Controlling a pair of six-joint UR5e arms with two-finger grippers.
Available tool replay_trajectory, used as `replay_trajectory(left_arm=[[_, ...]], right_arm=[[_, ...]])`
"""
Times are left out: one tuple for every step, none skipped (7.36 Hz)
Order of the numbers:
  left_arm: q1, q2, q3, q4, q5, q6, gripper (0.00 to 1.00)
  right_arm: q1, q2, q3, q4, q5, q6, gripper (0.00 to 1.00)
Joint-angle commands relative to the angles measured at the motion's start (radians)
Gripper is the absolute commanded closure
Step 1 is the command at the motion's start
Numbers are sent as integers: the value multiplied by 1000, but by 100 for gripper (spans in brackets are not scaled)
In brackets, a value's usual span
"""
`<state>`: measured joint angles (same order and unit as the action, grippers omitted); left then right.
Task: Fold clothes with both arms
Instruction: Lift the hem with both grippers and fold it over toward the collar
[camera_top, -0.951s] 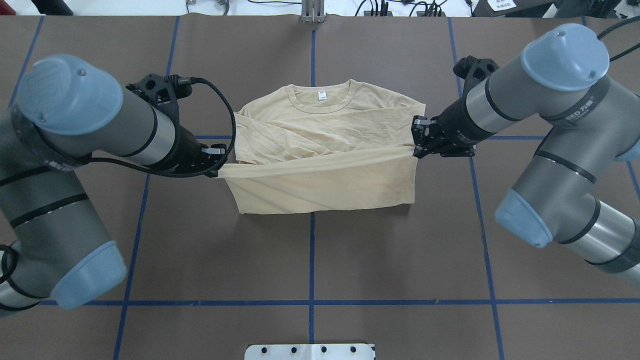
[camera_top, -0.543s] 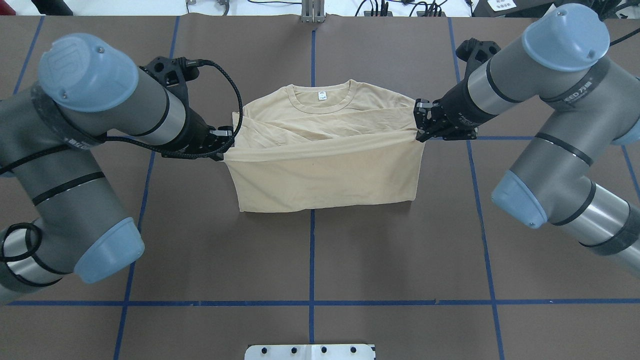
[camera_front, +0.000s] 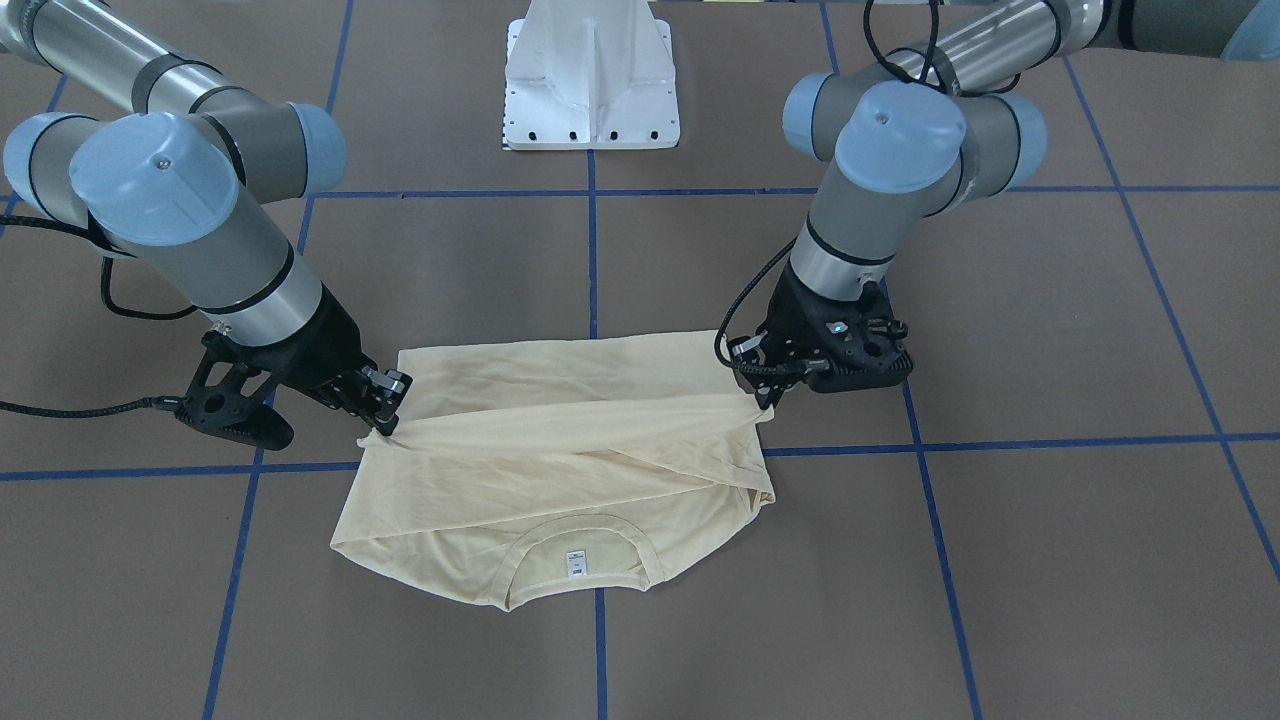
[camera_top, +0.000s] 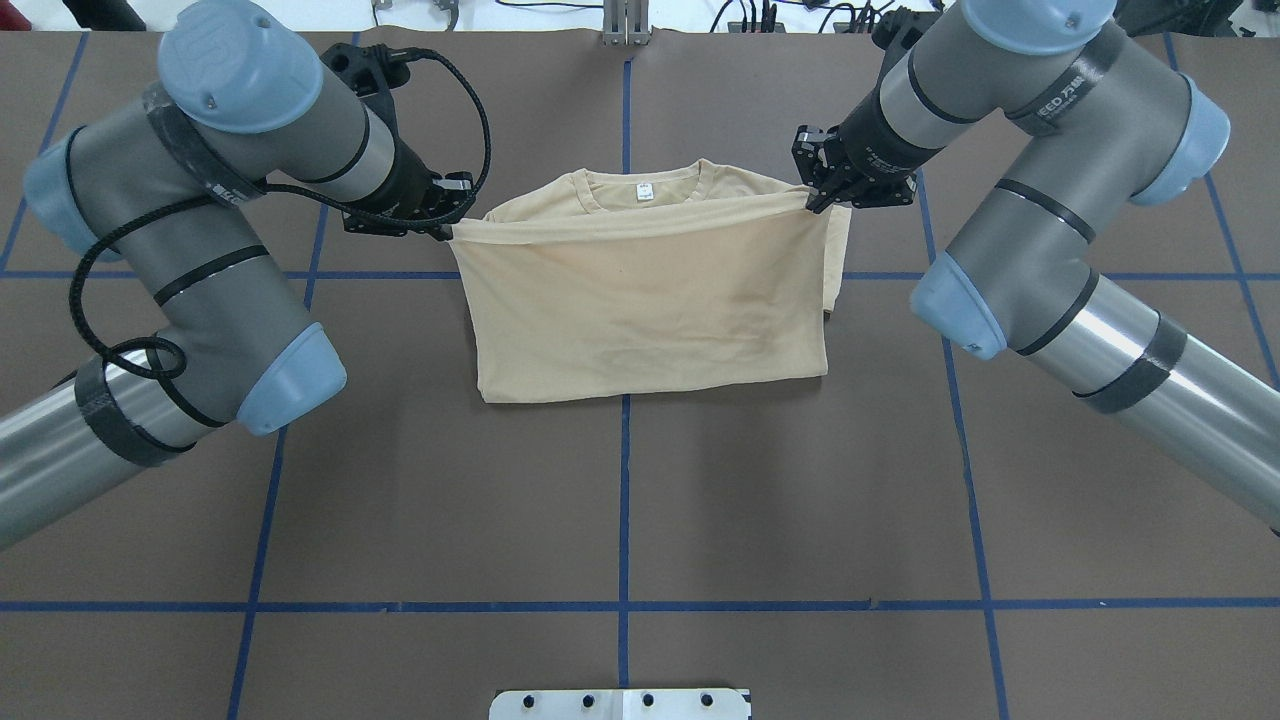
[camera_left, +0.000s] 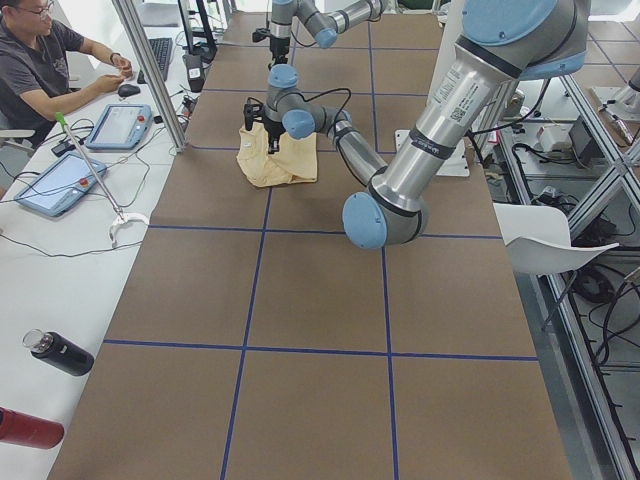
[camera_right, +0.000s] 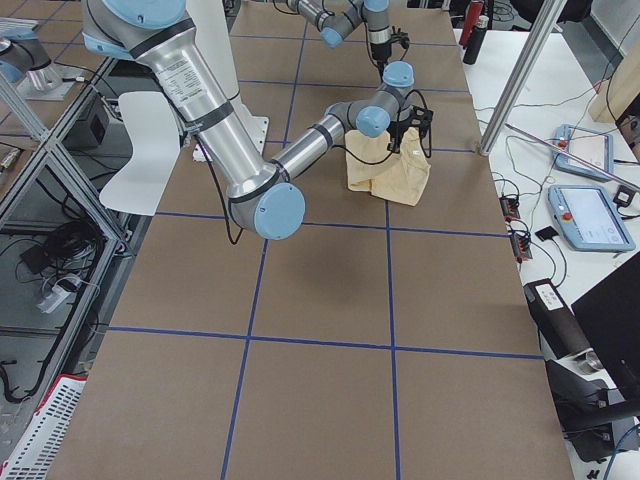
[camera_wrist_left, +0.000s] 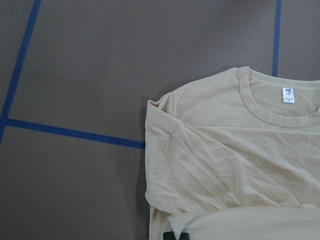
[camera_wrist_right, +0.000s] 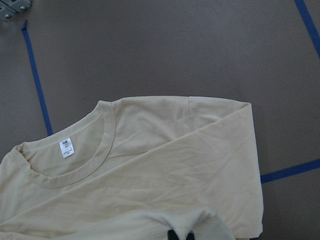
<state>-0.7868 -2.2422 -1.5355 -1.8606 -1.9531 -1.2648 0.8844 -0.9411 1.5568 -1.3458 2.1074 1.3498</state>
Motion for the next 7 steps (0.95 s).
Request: replay_trajectory(left_arm=[[0,-42,176,-152,0,-5,100],[0,-42,195,-158,2,-4,100],[0,-42,208,-175,3,-5,100],[1,-42,231,-201,3,-5,100],[4,-45,268,-241,5,-7,100],[4,-46,279,-252,6,-5,100],[4,-48,279,-256,9,-7,100]], right_arm=[[-1,24,-145,142,-10,0,100],[-2,30,-202,192,-12,0,100],[-7,53,-248,198,-13,-1,100],[-7,86,-292,198,-17,-1,100],[-8,94,-313,200,-18,-1,100],[-12,108,-329,200,-32,-1,100],[-15,110,-336,198,-40,-1,100]])
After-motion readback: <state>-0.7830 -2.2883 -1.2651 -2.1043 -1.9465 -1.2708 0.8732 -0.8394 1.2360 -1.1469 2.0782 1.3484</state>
